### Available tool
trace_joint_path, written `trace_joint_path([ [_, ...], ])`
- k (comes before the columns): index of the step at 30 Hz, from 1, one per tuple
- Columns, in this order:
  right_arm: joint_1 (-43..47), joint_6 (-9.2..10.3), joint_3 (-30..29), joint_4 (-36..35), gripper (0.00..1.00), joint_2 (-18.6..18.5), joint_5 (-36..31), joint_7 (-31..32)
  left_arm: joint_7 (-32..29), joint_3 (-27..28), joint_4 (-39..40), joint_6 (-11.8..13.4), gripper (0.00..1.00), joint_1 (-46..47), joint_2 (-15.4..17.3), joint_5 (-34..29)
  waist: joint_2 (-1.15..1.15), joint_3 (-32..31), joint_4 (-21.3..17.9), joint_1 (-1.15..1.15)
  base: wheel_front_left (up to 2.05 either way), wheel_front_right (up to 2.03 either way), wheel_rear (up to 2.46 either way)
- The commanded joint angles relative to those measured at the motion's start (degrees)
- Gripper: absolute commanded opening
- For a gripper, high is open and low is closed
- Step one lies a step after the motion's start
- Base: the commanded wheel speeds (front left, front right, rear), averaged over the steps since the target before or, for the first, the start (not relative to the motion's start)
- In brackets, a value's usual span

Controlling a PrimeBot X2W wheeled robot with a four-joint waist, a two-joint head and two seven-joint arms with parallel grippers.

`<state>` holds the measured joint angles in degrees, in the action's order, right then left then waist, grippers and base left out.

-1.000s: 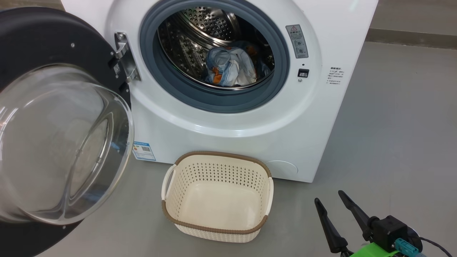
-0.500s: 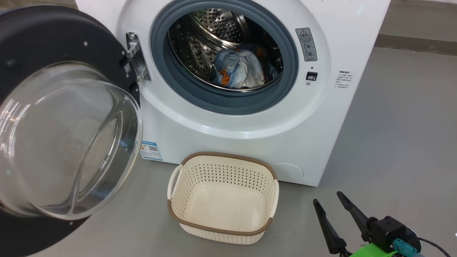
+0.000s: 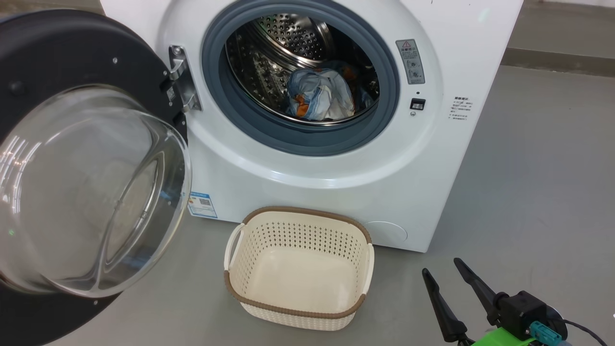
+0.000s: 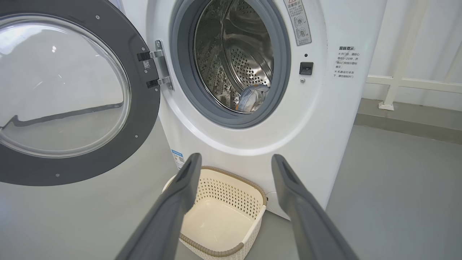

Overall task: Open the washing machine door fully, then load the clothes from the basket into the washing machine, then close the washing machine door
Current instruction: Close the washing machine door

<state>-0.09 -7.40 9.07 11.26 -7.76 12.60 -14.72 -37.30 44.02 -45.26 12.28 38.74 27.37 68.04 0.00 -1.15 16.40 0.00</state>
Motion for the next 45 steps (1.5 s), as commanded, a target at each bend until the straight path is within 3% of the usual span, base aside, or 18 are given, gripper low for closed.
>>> trace_joint_path([
  [1, -2.3, -0.09, 1.6, -1.2, 1.00, -0.8, -0.1, -0.3, -1.6, -0.1, 2.5, 0.4, 0.00, -0.3, 2.7, 0.3, 0.00, -0.1, -0.1, 0.00, 0.00, 0.00, 0.00],
  [8, -1.8, -0.09, 1.2, -1.2, 1.00, -1.1, -0.2, -0.3, -6.4, -1.3, 6.6, 1.7, 0.00, -2.0, 1.0, 1.2, 0.00, -0.2, 0.1, 0.00, 0.00, 0.00, 0.00],
  [33, -1.8, -0.09, 0.5, -1.7, 1.00, 0.0, -0.5, -0.3, -20.1, -6.7, 35.3, 13.1, 0.00, -13.4, -10.6, 3.3, 0.00, 0.9, 2.8, 0.00, 0.00, 0.00, 0.00],
  [38, -2.0, -0.09, 0.5, -1.8, 1.00, 0.5, -0.6, -0.3, -22.0, -7.6, 38.0, 14.0, 0.00, -14.7, -11.3, 3.6, 0.00, 1.4, 2.9, 0.00, 0.00, 0.00, 0.00],
  [45, -2.3, -0.09, 0.4, -1.6, 1.00, 1.2, -0.5, -0.3, -24.3, -8.5, 36.6, 12.8, 0.00, -14.1, -10.6, 4.7, 0.00, 1.5, 3.0, 0.00, 0.00, 0.00, 0.00],
])
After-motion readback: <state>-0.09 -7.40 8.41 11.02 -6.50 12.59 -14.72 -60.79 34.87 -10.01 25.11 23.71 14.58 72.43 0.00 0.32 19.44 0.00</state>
